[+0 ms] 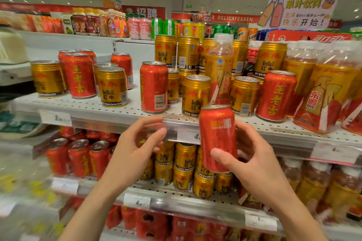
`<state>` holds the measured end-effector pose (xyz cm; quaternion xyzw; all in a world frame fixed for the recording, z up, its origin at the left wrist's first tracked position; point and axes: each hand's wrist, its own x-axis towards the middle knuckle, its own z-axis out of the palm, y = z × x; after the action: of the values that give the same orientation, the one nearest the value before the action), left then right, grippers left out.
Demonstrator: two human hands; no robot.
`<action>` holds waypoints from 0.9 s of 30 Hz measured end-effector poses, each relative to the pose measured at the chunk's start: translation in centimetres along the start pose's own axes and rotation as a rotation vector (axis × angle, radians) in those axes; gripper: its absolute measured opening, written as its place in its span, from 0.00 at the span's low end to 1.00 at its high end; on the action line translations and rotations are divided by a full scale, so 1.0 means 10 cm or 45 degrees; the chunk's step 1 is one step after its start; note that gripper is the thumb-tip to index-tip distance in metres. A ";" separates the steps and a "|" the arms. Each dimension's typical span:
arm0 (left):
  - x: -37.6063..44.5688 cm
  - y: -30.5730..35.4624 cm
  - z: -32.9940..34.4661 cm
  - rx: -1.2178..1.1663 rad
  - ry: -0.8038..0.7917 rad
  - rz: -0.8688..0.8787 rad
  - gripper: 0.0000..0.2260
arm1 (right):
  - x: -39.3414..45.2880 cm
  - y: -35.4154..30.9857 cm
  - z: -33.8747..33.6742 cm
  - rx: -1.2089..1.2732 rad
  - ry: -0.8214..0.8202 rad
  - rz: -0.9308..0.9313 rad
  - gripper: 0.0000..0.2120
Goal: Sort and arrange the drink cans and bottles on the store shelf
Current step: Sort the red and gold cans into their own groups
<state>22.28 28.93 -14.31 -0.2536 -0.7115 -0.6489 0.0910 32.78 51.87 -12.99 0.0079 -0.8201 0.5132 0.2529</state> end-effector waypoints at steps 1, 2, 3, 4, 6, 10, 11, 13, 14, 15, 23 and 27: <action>-0.08 -0.09 -0.07 -0.022 0.024 -0.035 0.13 | -0.04 0.03 0.09 0.015 0.010 0.026 0.32; -0.14 -0.18 -0.14 -0.042 0.044 -0.063 0.13 | -0.07 0.06 0.18 0.031 0.020 0.050 0.32; -0.19 -0.27 -0.22 -0.056 0.059 -0.088 0.14 | -0.11 0.09 0.27 0.049 0.030 0.075 0.33; -0.23 -0.36 -0.30 -0.062 0.068 -0.109 0.14 | -0.15 0.12 0.37 0.064 0.041 0.105 0.34; -0.26 -0.50 -0.48 -0.074 0.063 -0.140 0.13 | -0.22 0.15 0.58 0.075 0.081 0.163 0.34; -0.20 -0.79 -0.94 -0.105 0.008 -0.178 0.13 | -0.33 0.18 1.10 0.076 0.231 0.249 0.35; -0.18 -0.85 -1.08 -0.110 -0.007 -0.178 0.13 | -0.35 0.16 1.24 0.075 0.272 0.261 0.35; -0.11 -0.95 -1.36 -0.112 -0.037 -0.175 0.13 | -0.36 0.12 1.53 0.080 0.351 0.291 0.35; -0.07 -0.99 -1.50 -0.114 -0.055 -0.172 0.13 | -0.36 0.08 1.67 0.089 0.383 0.313 0.34; -0.03 -1.03 -1.63 -0.117 -0.075 -0.170 0.12 | -0.36 0.03 1.81 0.099 0.412 0.334 0.35; 0.25 -1.12 -2.35 -0.158 -0.202 -0.115 0.08 | -0.30 -0.41 2.58 0.015 0.539 0.333 0.40; 0.31 -1.07 -2.52 -0.190 -0.240 -0.079 0.09 | -0.28 -0.65 2.76 -0.044 0.555 0.292 0.38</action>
<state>9.47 4.91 -18.77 -0.2972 -0.6743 -0.6758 -0.0155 25.74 24.76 -18.25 -0.2005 -0.7504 0.5139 0.3641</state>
